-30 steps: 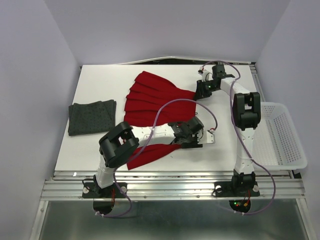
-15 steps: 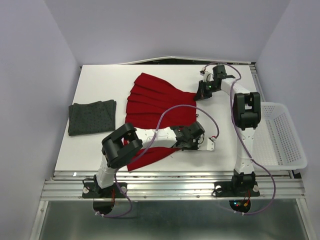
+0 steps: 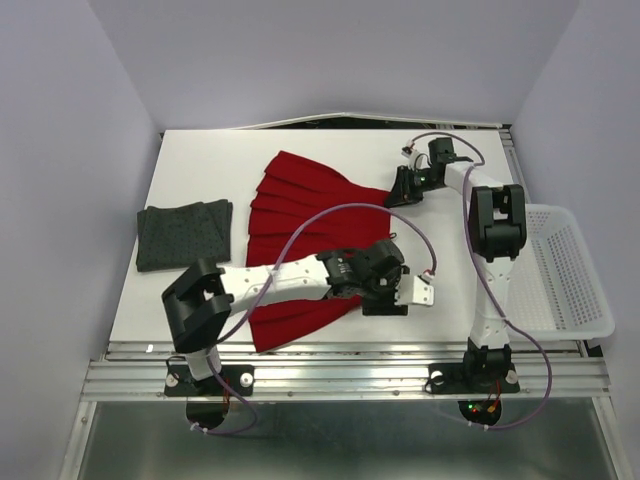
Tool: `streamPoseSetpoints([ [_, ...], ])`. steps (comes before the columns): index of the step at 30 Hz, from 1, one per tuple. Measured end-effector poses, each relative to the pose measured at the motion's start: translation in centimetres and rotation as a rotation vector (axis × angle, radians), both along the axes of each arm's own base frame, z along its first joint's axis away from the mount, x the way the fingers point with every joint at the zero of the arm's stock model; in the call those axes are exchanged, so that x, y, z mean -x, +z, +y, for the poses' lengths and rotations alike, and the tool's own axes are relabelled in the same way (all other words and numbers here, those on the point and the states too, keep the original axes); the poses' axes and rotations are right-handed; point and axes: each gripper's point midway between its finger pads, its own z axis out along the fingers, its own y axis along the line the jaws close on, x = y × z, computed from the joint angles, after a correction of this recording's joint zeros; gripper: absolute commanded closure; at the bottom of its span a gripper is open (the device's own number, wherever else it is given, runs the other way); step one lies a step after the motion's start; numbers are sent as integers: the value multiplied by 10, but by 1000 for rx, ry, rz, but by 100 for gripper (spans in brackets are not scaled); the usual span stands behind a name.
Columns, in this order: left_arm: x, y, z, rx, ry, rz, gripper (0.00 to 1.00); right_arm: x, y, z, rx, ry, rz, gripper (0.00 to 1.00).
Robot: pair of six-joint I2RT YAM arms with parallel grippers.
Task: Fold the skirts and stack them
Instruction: Flatten the skirt out, then fold the skirt
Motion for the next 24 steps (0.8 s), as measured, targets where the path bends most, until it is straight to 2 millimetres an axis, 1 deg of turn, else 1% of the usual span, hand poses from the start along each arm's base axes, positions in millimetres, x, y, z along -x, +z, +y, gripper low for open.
streamPoseSetpoints([
  [1,1,12,-1,30,8,11,36,0,1,0,-3,3,-2,45],
  [2,1,21,0,59,23,42,36,0,3,1,-7,1,-2,30],
  [3,-2,29,1,83,43,68,35,0,8,1,-12,-8,0,25],
  [4,-14,39,5,111,83,99,35,0,11,2,-18,5,-13,23],
  [5,-36,48,12,143,146,131,32,-2,16,2,-13,2,-27,20],
  [6,-55,55,20,161,196,149,32,-3,20,0,0,0,-42,19],
  [8,-119,70,54,205,363,152,32,-13,27,-5,38,-8,-85,19],
  [9,-141,74,69,217,421,143,32,-18,30,-7,56,-10,-107,19],
  [10,-172,80,94,227,507,124,34,-23,35,-10,72,-13,-123,20],
  [11,-199,85,117,232,584,101,36,-28,41,-11,82,-13,-137,21],
  [13,-232,86,146,223,672,72,41,-44,57,-11,89,-10,-193,21],
  [14,-239,84,152,217,687,64,42,-49,62,-11,88,-7,-208,21],
  [15,-247,78,158,202,702,60,44,-56,69,-10,87,-3,-236,21],
  [16,-250,70,162,177,703,59,45,-61,73,-10,86,3,-260,21],
  [18,-246,44,164,112,685,89,48,-59,72,-6,82,25,-264,22],
  [19,-240,29,164,77,667,107,49,-57,70,-4,78,34,-256,23],
  [20,-235,19,164,51,655,123,51,-54,65,-2,75,46,-243,24],
  [22,-218,-7,168,-15,625,169,53,-47,52,3,70,80,-211,25],
  [24,-200,-28,172,-70,593,205,56,-39,40,6,71,109,-180,26],
])
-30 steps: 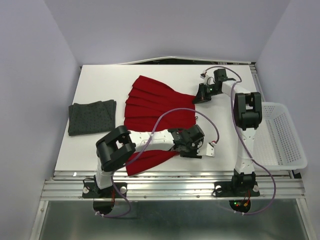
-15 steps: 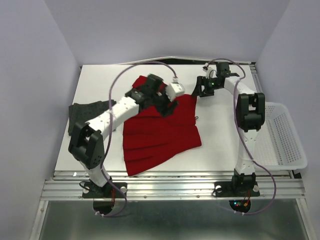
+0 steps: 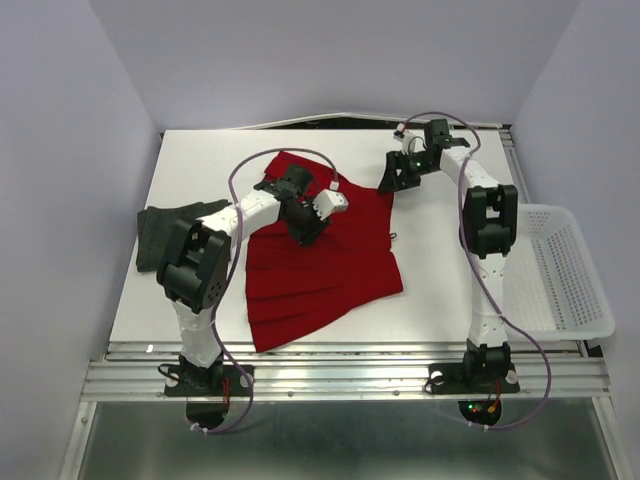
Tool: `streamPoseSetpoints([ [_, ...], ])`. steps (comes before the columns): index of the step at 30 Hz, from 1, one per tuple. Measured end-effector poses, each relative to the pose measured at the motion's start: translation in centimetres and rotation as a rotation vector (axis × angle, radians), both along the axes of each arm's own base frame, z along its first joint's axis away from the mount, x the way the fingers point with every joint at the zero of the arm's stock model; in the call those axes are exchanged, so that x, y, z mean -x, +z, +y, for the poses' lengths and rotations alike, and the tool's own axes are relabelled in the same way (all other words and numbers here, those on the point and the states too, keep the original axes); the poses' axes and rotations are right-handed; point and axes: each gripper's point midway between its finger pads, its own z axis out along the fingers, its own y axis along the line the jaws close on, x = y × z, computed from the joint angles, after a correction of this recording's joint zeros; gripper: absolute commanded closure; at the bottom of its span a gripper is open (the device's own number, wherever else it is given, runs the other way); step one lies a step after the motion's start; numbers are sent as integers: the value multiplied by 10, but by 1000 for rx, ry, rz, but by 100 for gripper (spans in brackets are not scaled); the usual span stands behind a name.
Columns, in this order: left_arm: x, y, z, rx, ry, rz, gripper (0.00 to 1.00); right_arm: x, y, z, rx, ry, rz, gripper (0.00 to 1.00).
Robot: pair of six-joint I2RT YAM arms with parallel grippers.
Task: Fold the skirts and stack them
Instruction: Fold the skirt
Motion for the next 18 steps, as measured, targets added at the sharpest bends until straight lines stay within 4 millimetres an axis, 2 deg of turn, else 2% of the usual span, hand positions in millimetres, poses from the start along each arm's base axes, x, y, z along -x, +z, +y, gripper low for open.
streamPoseSetpoints([
  [4,33,-29,5,-57,-59,70,63,22,-22,6,15,75,72,32],
  [7,58,-46,1,-93,-117,100,66,33,-25,7,18,125,79,43],
  [8,63,-45,-6,-93,-139,88,69,38,-26,7,23,142,87,50],
  [10,79,-46,-17,-90,-186,85,70,44,-29,7,38,169,92,58],
  [13,116,-47,-43,-74,-292,82,71,52,-35,4,52,202,94,69],
  [14,128,-47,-51,-65,-323,88,70,57,-38,4,51,216,102,73],
  [15,142,-47,-58,-54,-360,100,64,64,-40,3,50,237,105,81],
  [16,153,-47,-63,-49,-386,108,64,69,-39,2,53,246,110,85],
  [17,164,-45,-69,-35,-409,128,55,75,-40,1,56,259,115,90],
  [18,171,-44,-71,-27,-424,146,50,82,-40,0,59,271,123,91],
])
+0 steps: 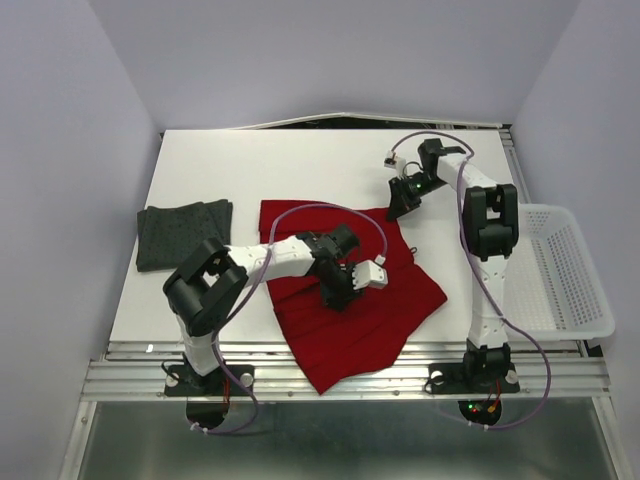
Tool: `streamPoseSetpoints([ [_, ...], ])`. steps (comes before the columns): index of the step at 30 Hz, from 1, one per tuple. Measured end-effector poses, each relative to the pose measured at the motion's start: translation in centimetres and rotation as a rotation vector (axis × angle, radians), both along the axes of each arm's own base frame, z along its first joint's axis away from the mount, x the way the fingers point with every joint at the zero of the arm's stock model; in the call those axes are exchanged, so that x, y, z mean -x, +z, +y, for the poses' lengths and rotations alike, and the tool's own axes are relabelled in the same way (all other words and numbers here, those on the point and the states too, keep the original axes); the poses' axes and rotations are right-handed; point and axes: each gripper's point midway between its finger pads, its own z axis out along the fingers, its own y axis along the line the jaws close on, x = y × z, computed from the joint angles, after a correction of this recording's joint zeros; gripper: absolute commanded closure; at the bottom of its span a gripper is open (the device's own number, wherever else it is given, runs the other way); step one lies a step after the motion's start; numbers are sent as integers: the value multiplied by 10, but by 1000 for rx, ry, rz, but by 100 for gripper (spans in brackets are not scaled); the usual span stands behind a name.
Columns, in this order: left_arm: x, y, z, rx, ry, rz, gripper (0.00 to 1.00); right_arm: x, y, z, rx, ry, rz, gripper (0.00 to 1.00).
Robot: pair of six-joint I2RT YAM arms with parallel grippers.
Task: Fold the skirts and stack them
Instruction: Fold the skirt
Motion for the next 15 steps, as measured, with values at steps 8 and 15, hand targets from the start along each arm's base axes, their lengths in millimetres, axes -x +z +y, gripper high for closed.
streamPoseSetpoints([
  [8,-83,81,13,130,218,38,24,29,15,-10,34,92,-57,96],
  [15,-255,198,72,317,468,-346,6,29,20,-10,45,133,-97,99],
])
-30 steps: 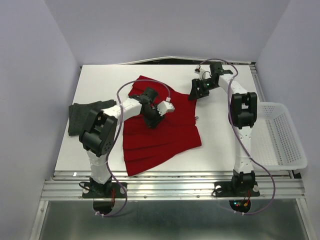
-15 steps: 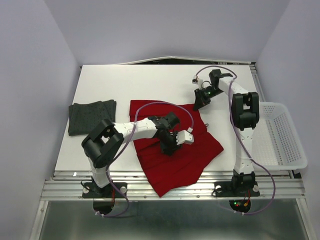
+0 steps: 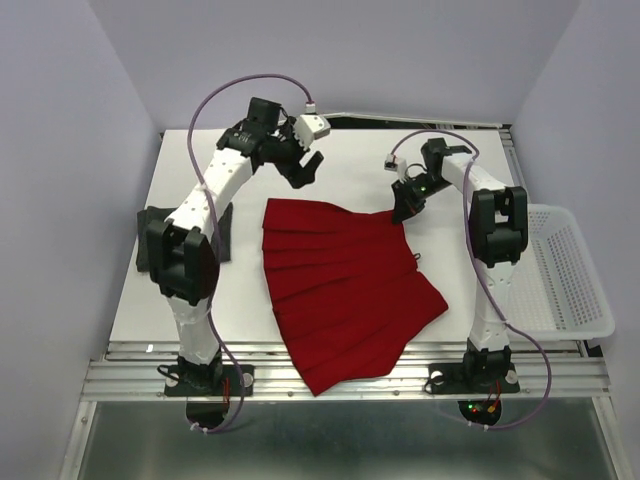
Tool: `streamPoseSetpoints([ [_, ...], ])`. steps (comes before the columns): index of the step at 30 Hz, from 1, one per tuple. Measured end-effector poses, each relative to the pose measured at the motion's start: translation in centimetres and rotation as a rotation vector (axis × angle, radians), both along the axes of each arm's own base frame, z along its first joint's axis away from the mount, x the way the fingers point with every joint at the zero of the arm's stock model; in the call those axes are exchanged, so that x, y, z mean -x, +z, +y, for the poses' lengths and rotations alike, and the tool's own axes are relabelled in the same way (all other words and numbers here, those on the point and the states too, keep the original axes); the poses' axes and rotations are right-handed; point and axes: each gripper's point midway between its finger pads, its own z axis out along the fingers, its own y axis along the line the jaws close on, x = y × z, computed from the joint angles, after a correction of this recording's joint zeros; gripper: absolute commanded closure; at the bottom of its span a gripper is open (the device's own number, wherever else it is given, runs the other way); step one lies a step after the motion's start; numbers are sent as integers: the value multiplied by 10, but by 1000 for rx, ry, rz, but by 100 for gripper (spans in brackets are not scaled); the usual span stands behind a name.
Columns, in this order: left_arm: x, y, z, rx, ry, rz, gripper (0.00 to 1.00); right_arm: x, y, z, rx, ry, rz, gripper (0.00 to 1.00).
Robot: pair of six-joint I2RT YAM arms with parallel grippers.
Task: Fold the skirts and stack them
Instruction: Fold the skirt
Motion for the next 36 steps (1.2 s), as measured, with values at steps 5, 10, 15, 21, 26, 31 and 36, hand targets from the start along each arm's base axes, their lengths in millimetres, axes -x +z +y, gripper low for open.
streamPoseSetpoints([
  [5,-49,-73,18,-65,23,90,2,1,-1,1,14,28,-19,99],
  [10,-38,-175,34,-165,-9,295,2,1,-4,2,37,59,-40,99],
  [15,-31,-185,36,-187,-59,296,2,1,-2,4,51,77,-57,99],
  [21,7,-194,50,-243,-142,297,1,2,-1,5,63,83,-63,99],
  [26,43,-197,65,-284,-190,309,8,2,-1,5,67,83,-64,99],
  [31,56,-199,72,-297,-167,306,61,2,-1,6,64,76,-56,99],
  [36,43,-198,81,-292,-41,314,100,2,3,10,38,37,-46,99],
])
